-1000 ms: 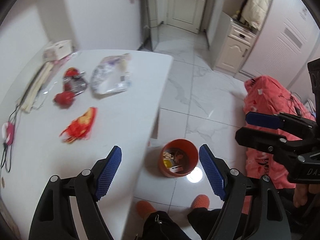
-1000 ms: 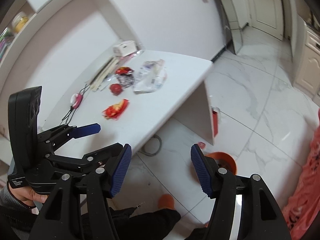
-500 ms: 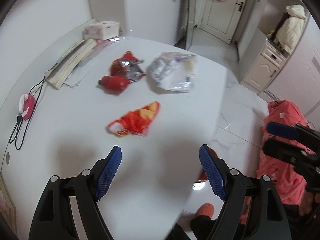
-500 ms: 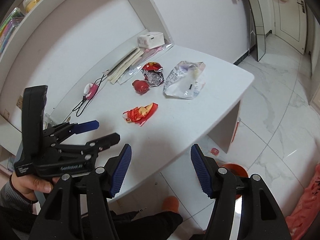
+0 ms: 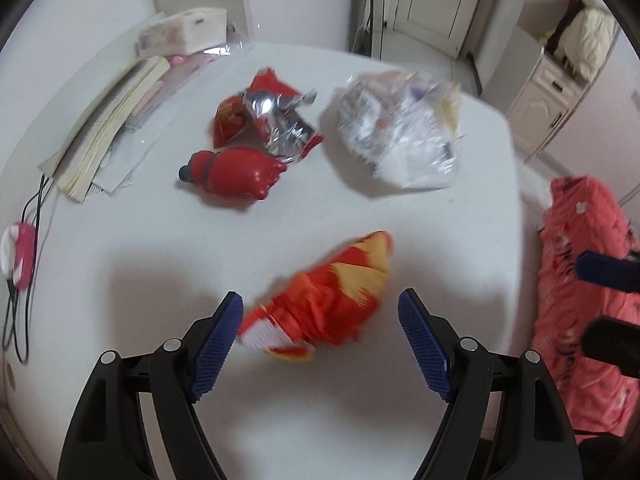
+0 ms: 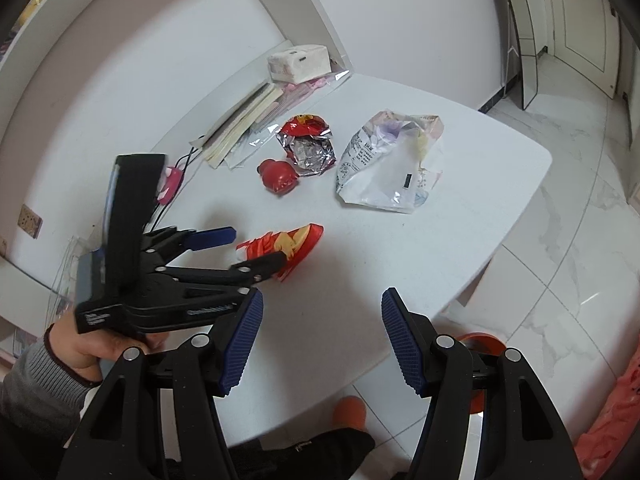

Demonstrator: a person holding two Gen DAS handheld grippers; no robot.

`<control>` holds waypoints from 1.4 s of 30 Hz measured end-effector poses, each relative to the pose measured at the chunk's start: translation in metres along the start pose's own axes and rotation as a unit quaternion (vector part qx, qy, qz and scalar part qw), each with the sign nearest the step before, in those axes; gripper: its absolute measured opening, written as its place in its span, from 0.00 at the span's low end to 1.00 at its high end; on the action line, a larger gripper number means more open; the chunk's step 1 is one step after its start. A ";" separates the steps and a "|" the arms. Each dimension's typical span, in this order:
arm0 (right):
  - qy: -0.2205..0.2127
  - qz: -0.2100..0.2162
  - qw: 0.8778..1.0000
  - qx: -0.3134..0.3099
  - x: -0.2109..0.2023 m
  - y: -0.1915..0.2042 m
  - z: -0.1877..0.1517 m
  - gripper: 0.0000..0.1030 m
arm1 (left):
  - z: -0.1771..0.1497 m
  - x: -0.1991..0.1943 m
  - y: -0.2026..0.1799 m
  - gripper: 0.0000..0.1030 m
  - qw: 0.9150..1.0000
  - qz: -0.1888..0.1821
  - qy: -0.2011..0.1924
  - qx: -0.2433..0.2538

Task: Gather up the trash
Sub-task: 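Grasp the red-yellow snack wrapper with the left gripper, then grasp the white plastic bag with the right gripper and lift it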

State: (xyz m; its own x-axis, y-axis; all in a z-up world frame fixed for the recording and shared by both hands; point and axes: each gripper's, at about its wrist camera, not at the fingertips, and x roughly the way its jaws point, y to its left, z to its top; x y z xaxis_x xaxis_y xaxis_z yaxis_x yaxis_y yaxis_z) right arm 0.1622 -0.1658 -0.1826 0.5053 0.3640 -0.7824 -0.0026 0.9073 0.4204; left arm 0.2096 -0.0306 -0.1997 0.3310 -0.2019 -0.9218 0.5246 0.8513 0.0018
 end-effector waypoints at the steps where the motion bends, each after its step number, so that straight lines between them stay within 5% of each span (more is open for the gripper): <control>1: 0.001 0.000 1.000 0.002 0.004 0.000 0.002 0.60 | 0.001 0.004 0.002 0.77 1.000 -0.004 0.005 0.001; 5: 0.003 -0.003 1.000 0.013 0.019 -0.003 0.008 0.60 | 0.003 0.011 0.003 0.76 1.000 -0.021 0.009 0.016; 9: 0.002 -0.008 1.000 0.023 0.032 -0.009 0.015 0.60 | 0.003 0.017 0.000 0.42 0.999 -0.043 0.019 0.027; 14: -0.004 -0.017 0.999 0.034 0.045 -0.022 0.031 0.60 | 0.011 0.018 -0.002 0.21 0.997 -0.068 0.015 0.024; 32: -0.018 -0.045 0.996 0.069 0.100 -0.092 0.102 0.59 | 0.033 0.017 0.012 0.21 0.994 -0.102 0.007 0.027; 33: -0.015 -0.044 0.997 0.069 0.103 -0.092 0.102 0.54 | 0.035 0.019 0.011 0.21 0.994 -0.101 0.009 0.026; 35: -0.013 -0.047 0.997 0.060 0.106 -0.090 0.101 0.09 | 0.034 0.021 0.013 0.21 0.994 -0.102 0.012 0.023; 42: -0.018 -0.046 0.998 0.046 0.098 -0.083 0.092 0.03 | 0.034 0.021 0.011 0.21 0.995 -0.102 0.014 0.015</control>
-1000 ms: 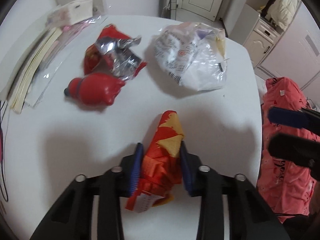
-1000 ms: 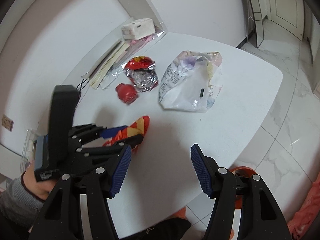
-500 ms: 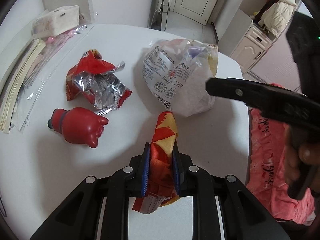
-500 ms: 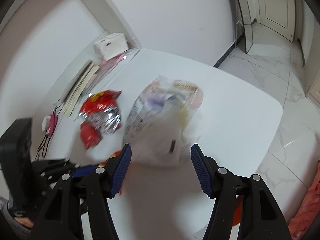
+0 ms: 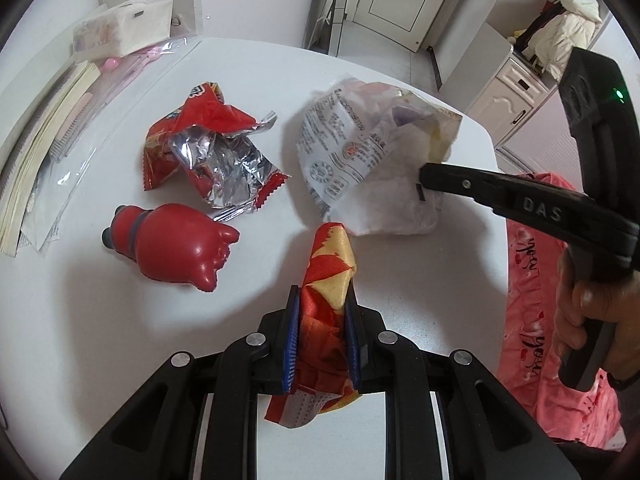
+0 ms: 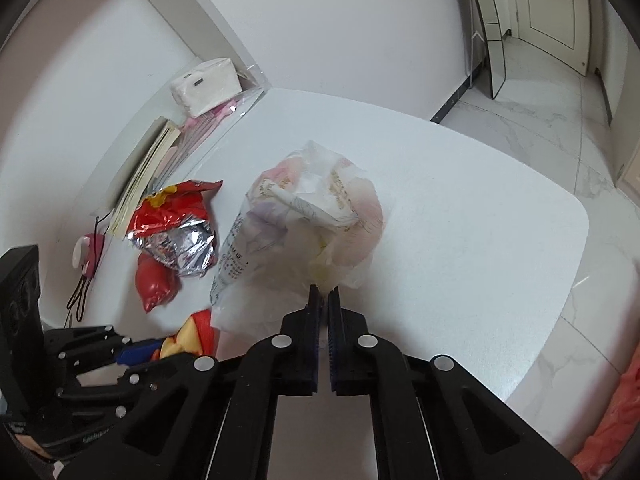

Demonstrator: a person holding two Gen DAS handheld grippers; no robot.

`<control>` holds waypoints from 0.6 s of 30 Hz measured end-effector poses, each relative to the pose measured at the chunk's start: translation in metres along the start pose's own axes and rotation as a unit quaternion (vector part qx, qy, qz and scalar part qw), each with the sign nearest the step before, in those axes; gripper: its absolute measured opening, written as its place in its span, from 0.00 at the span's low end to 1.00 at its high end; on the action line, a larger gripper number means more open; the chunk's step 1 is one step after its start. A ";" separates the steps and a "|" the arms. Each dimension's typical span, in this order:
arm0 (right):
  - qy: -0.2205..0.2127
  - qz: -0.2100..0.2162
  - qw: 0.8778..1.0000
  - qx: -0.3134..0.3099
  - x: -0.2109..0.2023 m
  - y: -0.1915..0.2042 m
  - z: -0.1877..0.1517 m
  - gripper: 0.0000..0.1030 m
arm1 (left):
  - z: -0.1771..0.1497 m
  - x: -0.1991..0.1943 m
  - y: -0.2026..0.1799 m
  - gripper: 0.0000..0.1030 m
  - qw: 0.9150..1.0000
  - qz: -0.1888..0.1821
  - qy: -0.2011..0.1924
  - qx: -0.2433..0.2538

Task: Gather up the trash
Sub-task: 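Grasp the white plastic bag with the right gripper and lift it, then carry the snack wrapper and white plastic bag over the orange bin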

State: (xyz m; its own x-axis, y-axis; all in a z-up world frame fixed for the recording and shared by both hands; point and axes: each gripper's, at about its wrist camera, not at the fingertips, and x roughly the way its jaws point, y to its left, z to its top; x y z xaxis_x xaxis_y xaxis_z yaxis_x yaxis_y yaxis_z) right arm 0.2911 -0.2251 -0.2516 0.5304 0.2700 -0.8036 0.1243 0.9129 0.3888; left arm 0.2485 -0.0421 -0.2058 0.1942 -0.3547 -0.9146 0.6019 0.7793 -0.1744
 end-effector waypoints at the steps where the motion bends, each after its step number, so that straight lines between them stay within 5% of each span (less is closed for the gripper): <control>1: -0.001 0.001 1.000 -0.002 -0.002 0.001 -0.001 0.02 | -0.001 -0.002 0.001 0.21 1.000 0.000 -0.001 -0.001; 18: -0.045 0.016 0.999 0.008 -0.104 -0.004 -0.050 0.02 | -0.012 -0.031 -0.046 0.21 1.000 0.007 -0.019 0.023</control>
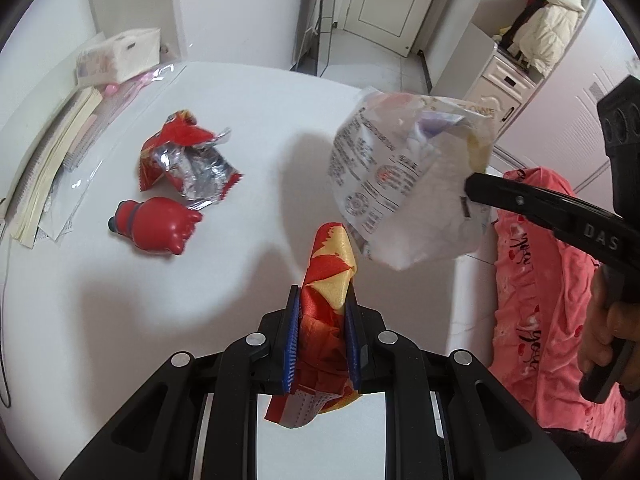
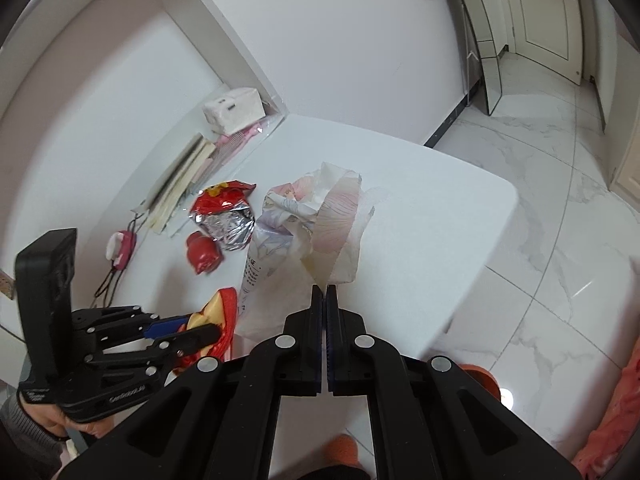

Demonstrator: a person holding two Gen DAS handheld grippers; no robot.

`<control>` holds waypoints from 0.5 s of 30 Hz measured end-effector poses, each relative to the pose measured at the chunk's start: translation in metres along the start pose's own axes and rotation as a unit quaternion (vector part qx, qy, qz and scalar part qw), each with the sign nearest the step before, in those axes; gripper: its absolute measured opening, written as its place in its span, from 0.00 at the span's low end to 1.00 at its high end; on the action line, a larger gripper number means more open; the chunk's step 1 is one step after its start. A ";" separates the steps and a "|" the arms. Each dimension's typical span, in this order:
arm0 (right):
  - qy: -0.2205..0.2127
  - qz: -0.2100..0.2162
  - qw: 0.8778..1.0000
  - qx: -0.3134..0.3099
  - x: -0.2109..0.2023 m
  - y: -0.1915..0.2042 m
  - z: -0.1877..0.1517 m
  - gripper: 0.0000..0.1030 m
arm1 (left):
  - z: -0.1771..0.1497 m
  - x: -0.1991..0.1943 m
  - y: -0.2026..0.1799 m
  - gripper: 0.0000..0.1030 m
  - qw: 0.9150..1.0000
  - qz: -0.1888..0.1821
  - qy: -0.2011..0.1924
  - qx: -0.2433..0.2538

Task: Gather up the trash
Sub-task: 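Carry the snack wrapper and white plastic bag over the orange bin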

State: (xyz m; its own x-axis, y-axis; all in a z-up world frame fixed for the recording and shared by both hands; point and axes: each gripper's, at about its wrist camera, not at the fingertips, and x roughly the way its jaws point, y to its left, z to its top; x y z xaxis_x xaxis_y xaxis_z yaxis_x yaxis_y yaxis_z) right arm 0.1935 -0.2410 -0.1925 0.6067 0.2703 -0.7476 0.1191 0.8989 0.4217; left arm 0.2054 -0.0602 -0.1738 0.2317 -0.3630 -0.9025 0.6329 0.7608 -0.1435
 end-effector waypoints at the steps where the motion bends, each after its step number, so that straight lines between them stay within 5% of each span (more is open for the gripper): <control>1: -0.001 0.000 1.000 0.000 -0.006 -0.001 -0.003 0.02 | 0.001 -0.001 -0.004 0.21 1.000 0.000 -0.001 0.003; 15: -0.017 -0.018 0.999 0.026 -0.122 -0.029 -0.078 0.02 | -0.023 -0.023 -0.084 0.21 0.998 -0.021 -0.003 0.051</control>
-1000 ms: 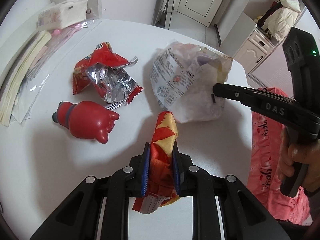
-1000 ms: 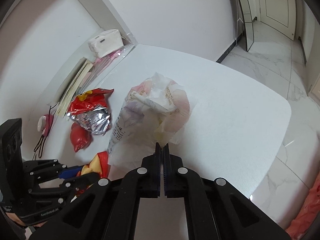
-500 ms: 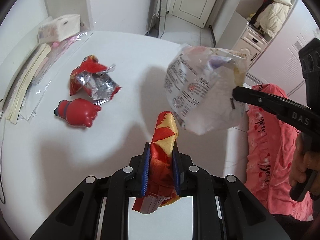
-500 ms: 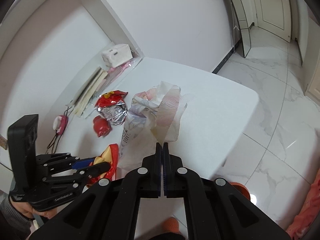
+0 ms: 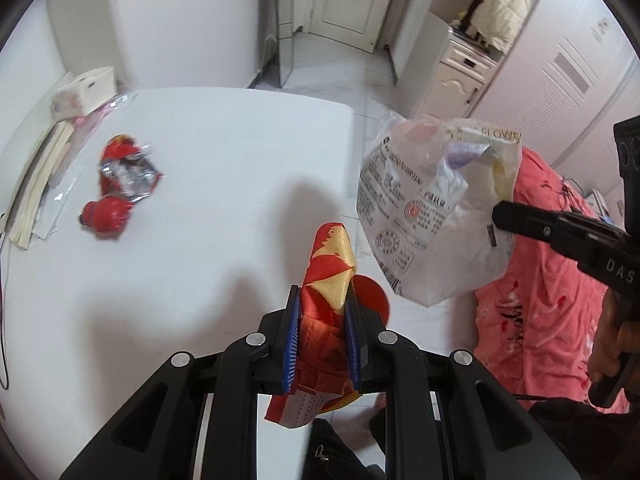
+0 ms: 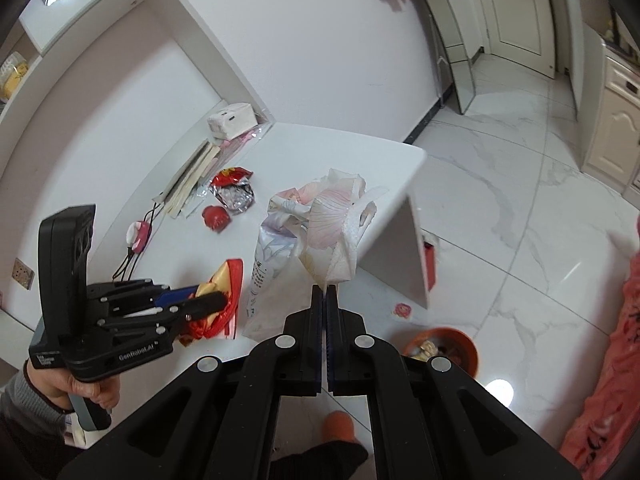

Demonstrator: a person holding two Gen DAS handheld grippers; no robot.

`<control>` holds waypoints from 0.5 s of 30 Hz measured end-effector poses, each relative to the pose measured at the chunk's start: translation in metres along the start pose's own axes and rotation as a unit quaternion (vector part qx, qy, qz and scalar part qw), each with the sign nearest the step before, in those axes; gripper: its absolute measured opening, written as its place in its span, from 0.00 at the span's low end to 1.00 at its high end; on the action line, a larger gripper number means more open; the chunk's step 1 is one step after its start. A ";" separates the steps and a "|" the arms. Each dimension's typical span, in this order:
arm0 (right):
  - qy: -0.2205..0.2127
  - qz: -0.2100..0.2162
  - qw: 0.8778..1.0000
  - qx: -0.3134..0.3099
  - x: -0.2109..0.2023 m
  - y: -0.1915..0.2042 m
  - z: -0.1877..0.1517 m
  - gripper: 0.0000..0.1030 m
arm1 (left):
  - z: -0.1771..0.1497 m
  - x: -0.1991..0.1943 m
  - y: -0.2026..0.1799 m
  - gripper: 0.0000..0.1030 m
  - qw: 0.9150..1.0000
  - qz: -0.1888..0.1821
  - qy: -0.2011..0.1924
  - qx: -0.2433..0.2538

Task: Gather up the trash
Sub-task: 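Carry the snack wrapper and white plastic bag over the orange bin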

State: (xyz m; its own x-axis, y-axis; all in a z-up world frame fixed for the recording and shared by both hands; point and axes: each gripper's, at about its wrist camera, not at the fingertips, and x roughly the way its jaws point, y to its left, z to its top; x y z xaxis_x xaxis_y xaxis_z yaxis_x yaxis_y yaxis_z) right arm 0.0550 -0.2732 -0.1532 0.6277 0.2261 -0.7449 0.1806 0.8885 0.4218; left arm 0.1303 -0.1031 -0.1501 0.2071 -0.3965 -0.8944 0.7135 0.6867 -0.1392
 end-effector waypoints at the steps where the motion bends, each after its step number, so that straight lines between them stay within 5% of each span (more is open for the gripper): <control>1: -0.002 -0.004 1.000 0.005 -0.009 -0.006 -0.007 0.02 | 0.000 0.001 -0.006 0.21 1.000 -0.002 0.000 0.005; 15: 0.002 -0.041 0.996 0.077 -0.054 -0.081 -0.067 0.02 | 0.009 0.048 -0.090 0.21 0.996 -0.038 0.036 0.075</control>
State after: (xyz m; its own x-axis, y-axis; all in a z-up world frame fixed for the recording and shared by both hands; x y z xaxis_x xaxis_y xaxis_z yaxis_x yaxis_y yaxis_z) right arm -0.0441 -0.3311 -0.1819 0.6039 0.1576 -0.7813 0.3444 0.8324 0.4341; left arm 0.0822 -0.1889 -0.1766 0.1037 -0.3951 -0.9128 0.8188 0.5549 -0.1472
